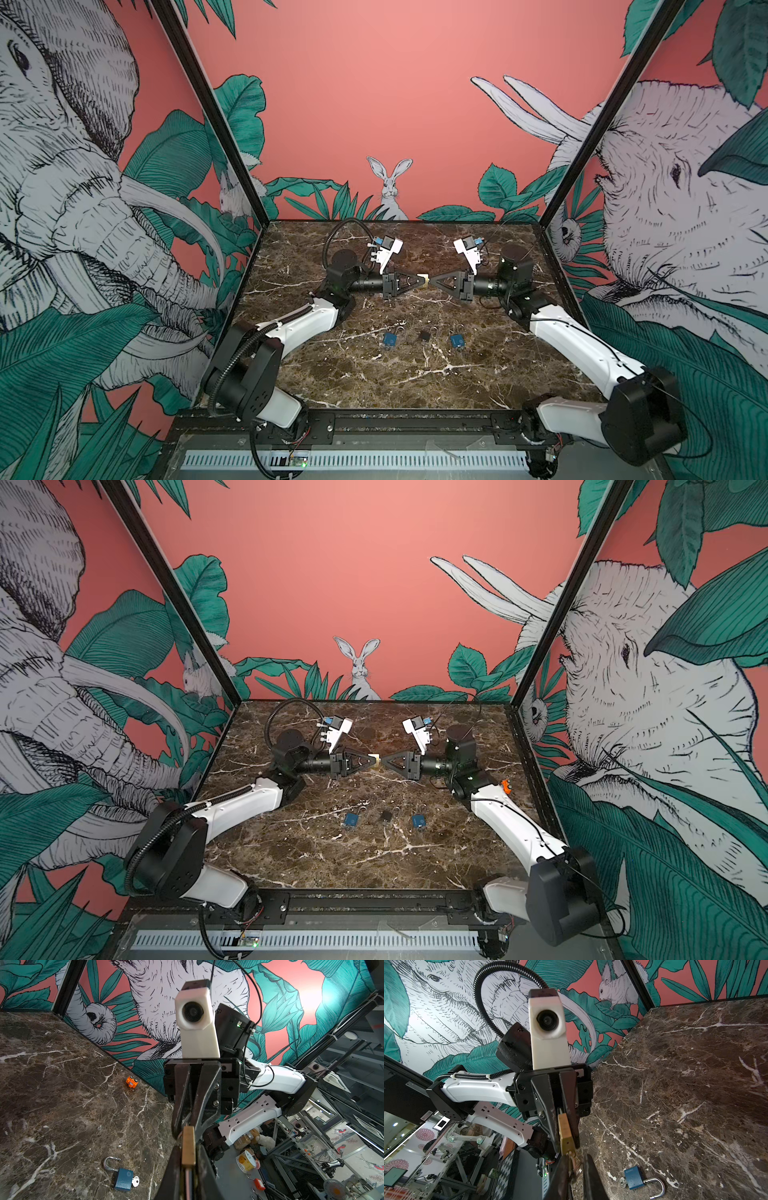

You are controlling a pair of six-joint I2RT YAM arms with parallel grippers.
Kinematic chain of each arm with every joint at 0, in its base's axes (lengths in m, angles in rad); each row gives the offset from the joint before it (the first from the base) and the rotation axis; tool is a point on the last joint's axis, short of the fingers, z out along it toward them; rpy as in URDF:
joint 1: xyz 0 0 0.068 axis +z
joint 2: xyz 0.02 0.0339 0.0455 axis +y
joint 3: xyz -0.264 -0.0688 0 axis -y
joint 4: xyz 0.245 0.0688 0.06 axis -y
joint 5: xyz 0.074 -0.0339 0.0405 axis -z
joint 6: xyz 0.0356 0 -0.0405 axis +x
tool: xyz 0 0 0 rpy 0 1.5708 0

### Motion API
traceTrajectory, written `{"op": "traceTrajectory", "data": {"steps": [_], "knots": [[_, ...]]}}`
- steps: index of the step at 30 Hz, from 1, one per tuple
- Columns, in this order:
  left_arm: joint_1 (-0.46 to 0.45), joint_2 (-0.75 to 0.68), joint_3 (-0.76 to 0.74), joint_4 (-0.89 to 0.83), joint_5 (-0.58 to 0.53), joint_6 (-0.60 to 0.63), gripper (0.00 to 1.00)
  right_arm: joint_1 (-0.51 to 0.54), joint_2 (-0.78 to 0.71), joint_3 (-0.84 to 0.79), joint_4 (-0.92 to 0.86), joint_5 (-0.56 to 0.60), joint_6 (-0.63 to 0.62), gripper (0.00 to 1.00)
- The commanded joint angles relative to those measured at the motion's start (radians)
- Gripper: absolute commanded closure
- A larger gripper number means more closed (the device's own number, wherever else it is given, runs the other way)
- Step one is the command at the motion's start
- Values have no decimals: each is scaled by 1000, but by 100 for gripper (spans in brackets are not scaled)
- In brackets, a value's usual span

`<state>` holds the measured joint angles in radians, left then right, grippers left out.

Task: Lock with the key

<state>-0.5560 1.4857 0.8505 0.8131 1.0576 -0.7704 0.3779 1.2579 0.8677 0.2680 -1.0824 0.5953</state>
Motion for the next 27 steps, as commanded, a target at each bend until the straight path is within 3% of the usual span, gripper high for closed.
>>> {"op": "traceTrajectory", "data": {"steps": [1,10,19,27], "knots": [[-7,-13,29,37,13,-4,100,3,9,3,64,-18,15,86],[-7,-4,28,36,3,-7,100,1,-11,-32,110,-24,37,100],[11,59,42,197,24,-158,100,-42,-41,-110,293,-50,122,100],[31,46,41,180,38,-156,100,-78,-64,-145,375,-74,162,100]]}}
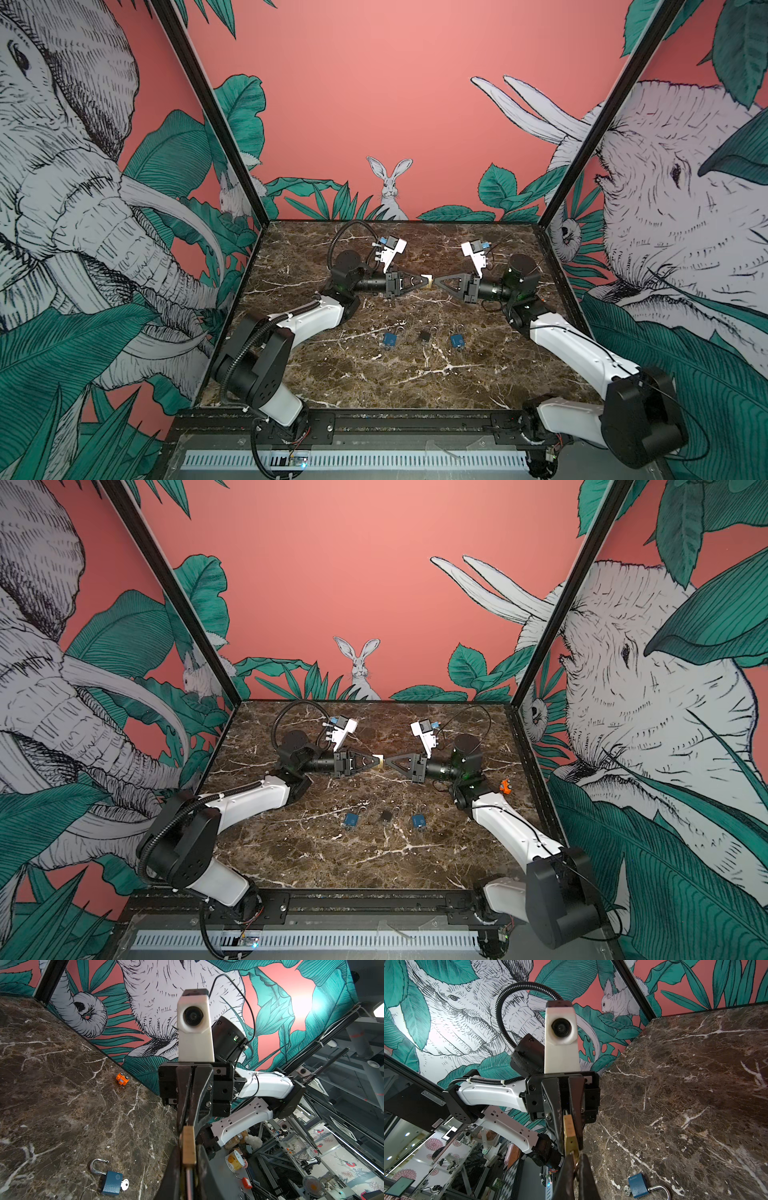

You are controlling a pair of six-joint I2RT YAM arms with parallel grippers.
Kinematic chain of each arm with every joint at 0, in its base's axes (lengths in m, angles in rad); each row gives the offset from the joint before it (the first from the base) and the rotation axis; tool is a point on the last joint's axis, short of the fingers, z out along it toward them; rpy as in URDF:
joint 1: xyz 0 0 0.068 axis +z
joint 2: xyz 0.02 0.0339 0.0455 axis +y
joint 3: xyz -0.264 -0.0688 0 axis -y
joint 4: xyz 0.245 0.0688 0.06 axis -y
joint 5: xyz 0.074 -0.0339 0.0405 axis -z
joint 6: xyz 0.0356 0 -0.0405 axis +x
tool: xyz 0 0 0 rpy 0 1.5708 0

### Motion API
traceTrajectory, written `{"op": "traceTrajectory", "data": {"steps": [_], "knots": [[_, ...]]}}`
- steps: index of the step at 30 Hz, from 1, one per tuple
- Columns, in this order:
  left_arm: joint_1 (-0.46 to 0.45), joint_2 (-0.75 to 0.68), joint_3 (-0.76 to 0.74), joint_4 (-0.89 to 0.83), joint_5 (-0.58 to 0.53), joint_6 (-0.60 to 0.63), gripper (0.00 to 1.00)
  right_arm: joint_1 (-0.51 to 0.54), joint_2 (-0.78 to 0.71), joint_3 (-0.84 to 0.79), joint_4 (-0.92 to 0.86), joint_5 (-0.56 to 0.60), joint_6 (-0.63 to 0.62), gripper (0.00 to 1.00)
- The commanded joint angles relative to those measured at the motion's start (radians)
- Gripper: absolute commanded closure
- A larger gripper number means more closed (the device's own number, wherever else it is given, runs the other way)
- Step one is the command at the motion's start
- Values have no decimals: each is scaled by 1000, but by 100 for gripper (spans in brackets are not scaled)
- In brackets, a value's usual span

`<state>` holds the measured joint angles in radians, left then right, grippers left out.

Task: Lock with the key

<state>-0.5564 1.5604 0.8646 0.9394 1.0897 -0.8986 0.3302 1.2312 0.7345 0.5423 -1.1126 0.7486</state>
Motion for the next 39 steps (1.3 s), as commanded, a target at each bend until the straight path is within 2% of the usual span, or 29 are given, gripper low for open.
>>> {"op": "traceTrajectory", "data": {"steps": [1,7,12,17,20,21,27,39], "knots": [[34,-32,27,45,7,-25,100,-34,-38,-15,106,-47,12,100],[35,-18,39,63,30,-51,100,-34,-21,-16,170,-74,49,100],[35,-7,39,72,30,-55,100,-34,-23,-9,133,-62,28,100],[35,0,41,81,37,-58,100,-32,-23,29,-34,-55,-62,100],[34,3,45,79,39,-57,100,-24,-30,36,-65,-49,-91,80],[34,4,46,78,41,-57,100,-24,-33,37,-62,-47,-93,77],[32,7,49,73,43,-51,100,-16,-29,67,-123,-35,-148,74],[16,7,58,50,50,-32,100,5,20,131,-140,11,-192,73]]}}
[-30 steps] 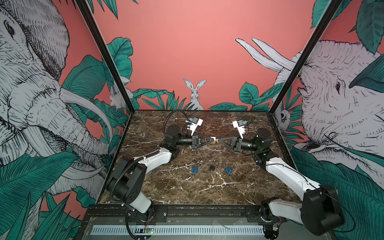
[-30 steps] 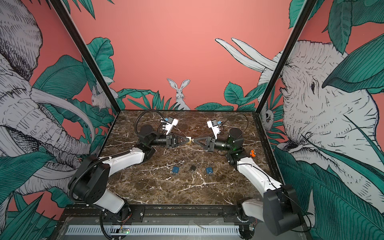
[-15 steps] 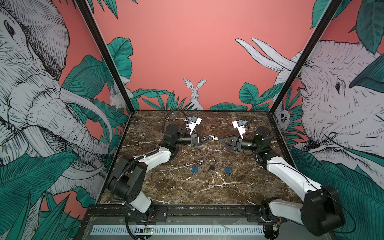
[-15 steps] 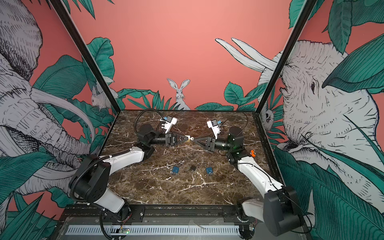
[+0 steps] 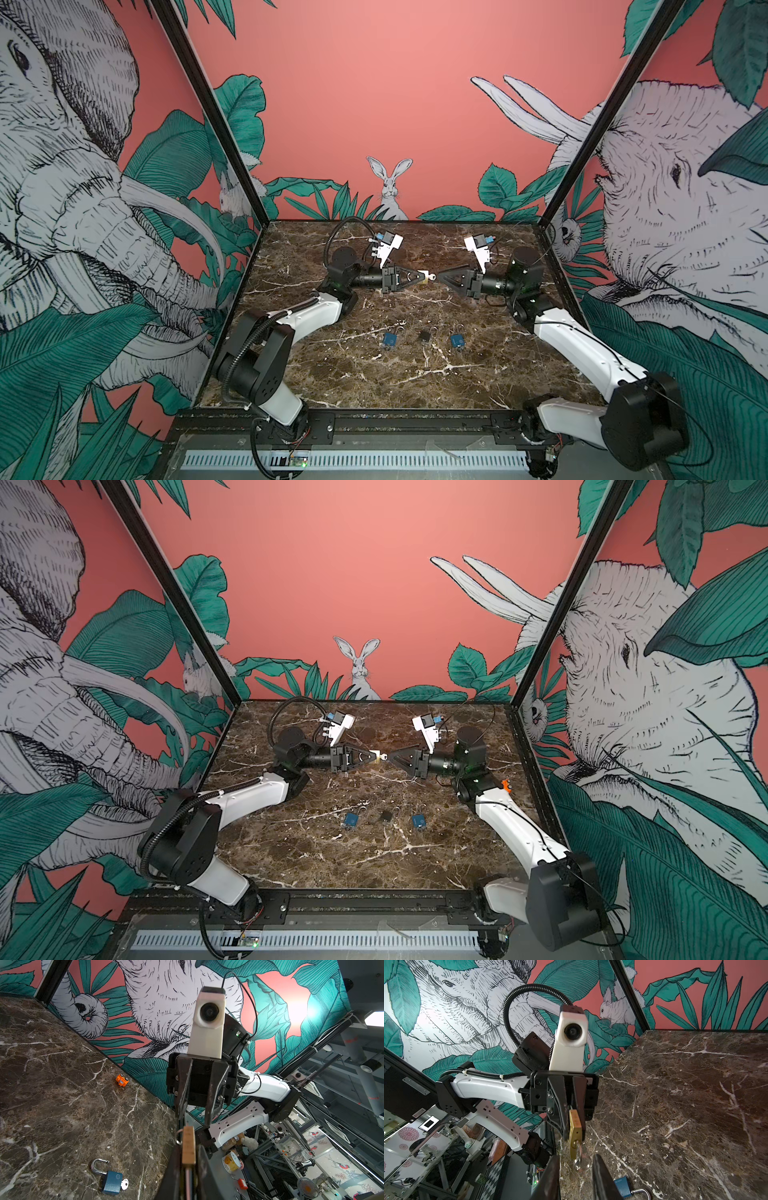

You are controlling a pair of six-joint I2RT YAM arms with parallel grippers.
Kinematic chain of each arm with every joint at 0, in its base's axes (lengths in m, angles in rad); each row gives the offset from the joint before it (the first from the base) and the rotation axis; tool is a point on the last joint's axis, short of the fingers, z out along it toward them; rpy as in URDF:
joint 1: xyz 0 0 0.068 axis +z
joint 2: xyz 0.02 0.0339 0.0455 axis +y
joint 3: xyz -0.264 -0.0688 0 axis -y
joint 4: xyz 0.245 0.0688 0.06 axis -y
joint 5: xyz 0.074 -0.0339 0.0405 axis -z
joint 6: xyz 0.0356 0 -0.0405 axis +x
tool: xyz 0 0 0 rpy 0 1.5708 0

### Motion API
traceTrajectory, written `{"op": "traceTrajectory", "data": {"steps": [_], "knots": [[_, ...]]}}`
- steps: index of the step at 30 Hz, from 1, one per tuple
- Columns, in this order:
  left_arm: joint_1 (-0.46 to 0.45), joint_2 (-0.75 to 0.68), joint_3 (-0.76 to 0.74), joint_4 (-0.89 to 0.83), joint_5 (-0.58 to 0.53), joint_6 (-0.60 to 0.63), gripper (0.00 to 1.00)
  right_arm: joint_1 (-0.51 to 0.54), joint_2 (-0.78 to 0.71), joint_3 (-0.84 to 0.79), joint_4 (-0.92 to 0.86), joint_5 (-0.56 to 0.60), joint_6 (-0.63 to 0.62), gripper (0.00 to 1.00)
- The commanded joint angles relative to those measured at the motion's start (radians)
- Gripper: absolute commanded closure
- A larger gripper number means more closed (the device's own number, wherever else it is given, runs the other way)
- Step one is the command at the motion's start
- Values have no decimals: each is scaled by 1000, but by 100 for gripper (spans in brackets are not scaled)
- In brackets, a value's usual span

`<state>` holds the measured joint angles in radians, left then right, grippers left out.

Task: Lock with the key

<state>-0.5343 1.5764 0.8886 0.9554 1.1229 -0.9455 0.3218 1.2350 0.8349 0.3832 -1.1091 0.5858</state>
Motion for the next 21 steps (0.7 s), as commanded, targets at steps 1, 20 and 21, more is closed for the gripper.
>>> {"op": "traceTrajectory", "data": {"steps": [1,20,21], "knots": [[-6,-10,33,32,18,15,100,18,22,36,19,6,-30,73],[-9,-35,33,-14,15,54,100,60,43,23,13,0,-37,90],[-10,-36,34,-15,14,56,100,60,40,22,14,-1,-35,91]]}}
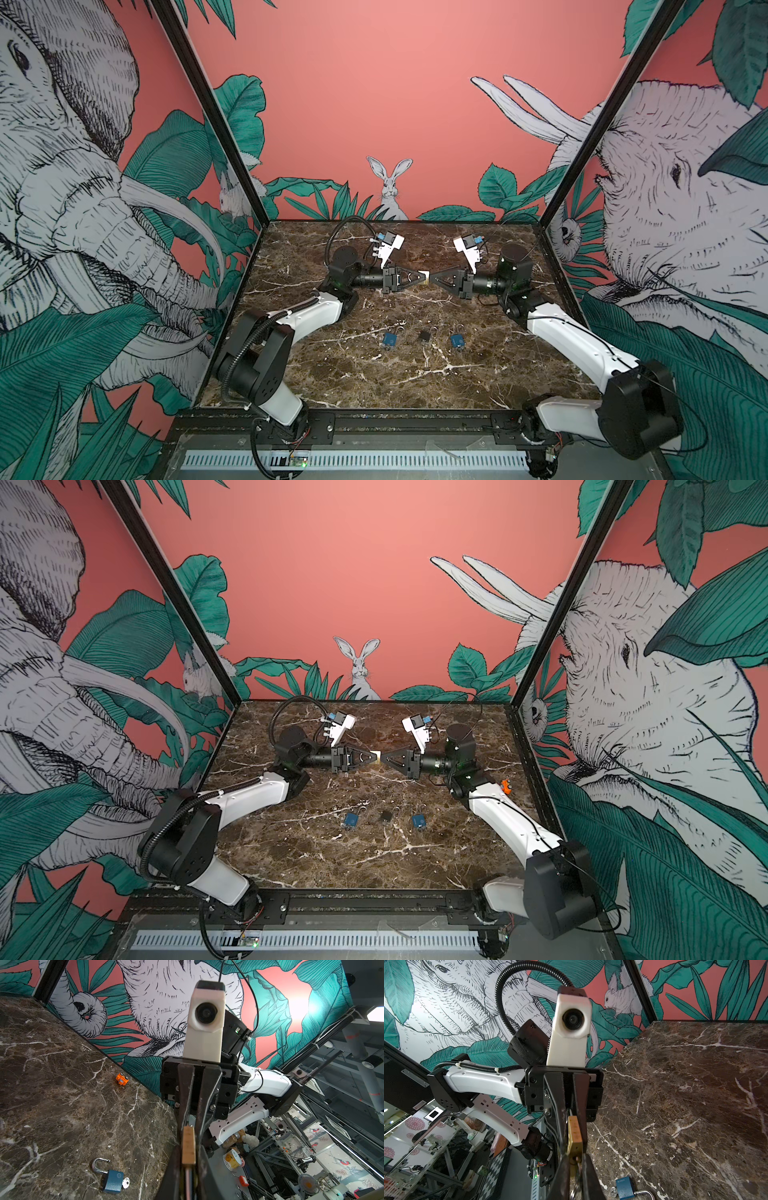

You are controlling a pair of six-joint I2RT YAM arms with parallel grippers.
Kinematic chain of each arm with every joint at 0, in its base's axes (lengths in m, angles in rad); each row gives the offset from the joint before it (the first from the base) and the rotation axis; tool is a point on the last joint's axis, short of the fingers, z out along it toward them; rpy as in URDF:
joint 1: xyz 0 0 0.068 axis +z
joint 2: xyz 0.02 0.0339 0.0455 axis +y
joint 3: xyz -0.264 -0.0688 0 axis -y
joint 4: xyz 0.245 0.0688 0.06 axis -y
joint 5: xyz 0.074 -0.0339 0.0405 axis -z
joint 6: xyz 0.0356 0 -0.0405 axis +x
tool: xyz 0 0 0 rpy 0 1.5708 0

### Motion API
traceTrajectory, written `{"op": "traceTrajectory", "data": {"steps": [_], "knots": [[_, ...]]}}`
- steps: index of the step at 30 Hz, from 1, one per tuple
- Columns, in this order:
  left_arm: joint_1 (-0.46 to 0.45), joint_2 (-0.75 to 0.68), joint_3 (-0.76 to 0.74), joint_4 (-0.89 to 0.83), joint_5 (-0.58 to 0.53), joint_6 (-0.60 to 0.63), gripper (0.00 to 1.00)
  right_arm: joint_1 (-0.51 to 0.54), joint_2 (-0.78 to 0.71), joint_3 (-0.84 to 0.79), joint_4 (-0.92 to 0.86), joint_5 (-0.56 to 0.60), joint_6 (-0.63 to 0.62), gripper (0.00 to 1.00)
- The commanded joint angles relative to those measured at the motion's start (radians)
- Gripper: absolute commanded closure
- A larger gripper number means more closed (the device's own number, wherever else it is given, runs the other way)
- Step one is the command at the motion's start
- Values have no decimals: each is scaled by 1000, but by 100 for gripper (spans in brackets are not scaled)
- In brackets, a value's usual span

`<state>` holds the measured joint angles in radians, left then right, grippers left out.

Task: Lock with the key

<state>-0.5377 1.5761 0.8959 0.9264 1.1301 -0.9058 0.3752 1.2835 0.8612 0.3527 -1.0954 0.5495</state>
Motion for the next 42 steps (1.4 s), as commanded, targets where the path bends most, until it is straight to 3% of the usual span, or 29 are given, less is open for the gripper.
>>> {"op": "traceTrajectory", "data": {"steps": [1,5,13,24,28,37,42], "knots": [[-6,-37,26,11,8,18,100,7,-9,-7,45,-14,2,92],[-5,-45,25,-1,6,31,100,5,-13,-19,55,-17,16,100],[-3,-72,35,-111,10,117,100,-17,-30,-82,267,-56,146,100],[-16,-68,43,-152,69,133,100,-34,-52,-55,313,-85,193,100],[-3,-86,25,-168,23,154,100,-36,-44,-61,366,-86,222,100],[29,-61,-7,145,-146,-89,100,-33,-54,-141,505,-55,330,100],[28,-23,13,223,-129,-157,100,-30,-77,-179,531,-15,338,100]]}}
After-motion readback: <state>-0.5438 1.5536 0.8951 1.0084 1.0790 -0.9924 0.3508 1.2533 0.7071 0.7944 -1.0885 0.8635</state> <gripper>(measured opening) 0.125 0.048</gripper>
